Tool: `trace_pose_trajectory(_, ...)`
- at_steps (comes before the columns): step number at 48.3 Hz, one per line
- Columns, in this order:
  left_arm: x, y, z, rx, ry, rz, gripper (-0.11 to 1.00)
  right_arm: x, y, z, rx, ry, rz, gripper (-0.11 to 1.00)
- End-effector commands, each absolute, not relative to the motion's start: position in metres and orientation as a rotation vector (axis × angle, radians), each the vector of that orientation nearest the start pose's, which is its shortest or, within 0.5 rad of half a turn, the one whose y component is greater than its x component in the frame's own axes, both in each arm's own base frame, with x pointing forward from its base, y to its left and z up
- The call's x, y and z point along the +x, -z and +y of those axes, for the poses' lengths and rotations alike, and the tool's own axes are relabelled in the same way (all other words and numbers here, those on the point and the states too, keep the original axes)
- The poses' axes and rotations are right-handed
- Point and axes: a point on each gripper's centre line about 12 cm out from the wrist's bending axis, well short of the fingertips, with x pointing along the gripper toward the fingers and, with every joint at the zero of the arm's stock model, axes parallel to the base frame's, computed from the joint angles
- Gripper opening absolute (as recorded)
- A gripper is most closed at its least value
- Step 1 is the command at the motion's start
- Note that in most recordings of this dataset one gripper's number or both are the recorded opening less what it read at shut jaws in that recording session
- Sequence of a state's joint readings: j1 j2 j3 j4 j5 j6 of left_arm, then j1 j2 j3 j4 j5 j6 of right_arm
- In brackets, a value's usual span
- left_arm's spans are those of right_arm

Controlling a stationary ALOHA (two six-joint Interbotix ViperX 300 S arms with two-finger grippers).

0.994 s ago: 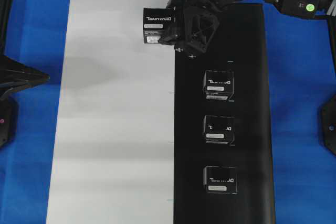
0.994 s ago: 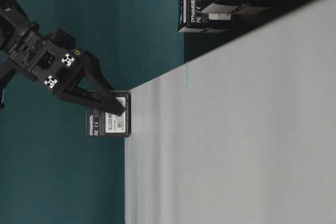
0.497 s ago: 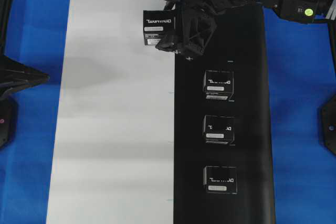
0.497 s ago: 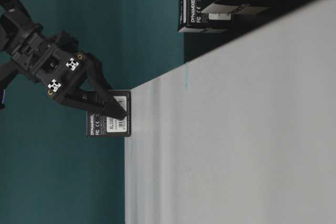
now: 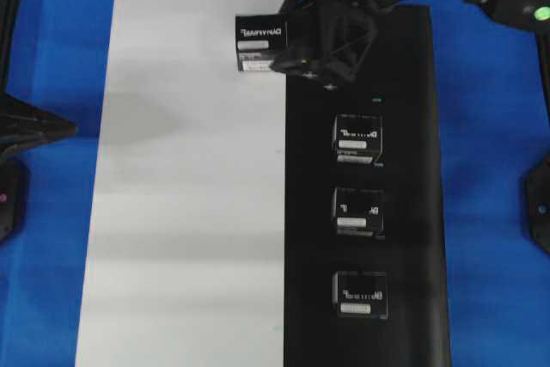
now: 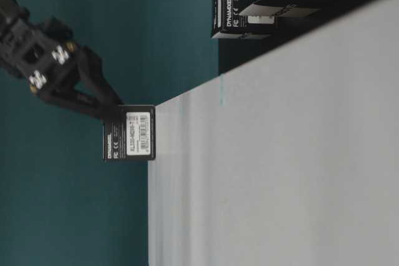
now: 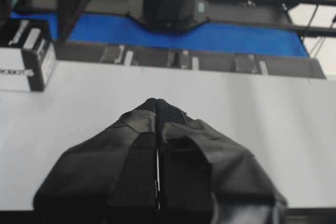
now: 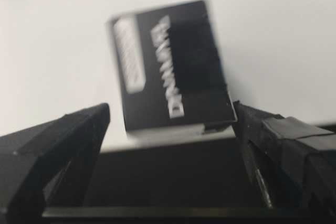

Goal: Place the box from the black base onto the white base.

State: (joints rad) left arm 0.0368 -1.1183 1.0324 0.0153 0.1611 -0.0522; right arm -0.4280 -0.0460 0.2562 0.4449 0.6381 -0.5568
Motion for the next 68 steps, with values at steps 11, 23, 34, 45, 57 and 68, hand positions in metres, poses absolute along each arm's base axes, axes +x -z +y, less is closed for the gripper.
trace_pose_trajectory(11,0.172,-0.342,0.006,-0.038,-0.039,0.039,-0.06,0.365,-0.303,-0.131,0.078,0.087,0.73,1.0)
trace_pose_trajectory(23,0.172,-0.342,0.006,-0.038,-0.036,0.039,-0.06,0.336,-0.306,-0.123,0.077,0.11,0.703,1.0)
trace_pose_trajectory(34,0.172,-0.34,0.005,-0.038,-0.03,0.049,-0.06,0.314,-0.309,-0.111,0.068,0.111,0.682,1.0)
trace_pose_trajectory(45,0.173,-0.339,0.005,-0.036,-0.03,0.053,-0.06,0.296,-0.314,-0.1,0.056,0.119,0.63,1.0)
trace_pose_trajectory(57,0.173,-0.336,0.005,-0.036,-0.029,0.069,-0.06,0.278,-0.315,-0.083,0.04,0.113,0.577,1.0)
trace_pose_trajectory(68,0.172,-0.333,0.005,-0.037,-0.031,0.099,-0.06,0.258,-0.322,-0.076,0.073,0.15,0.495,1.0)
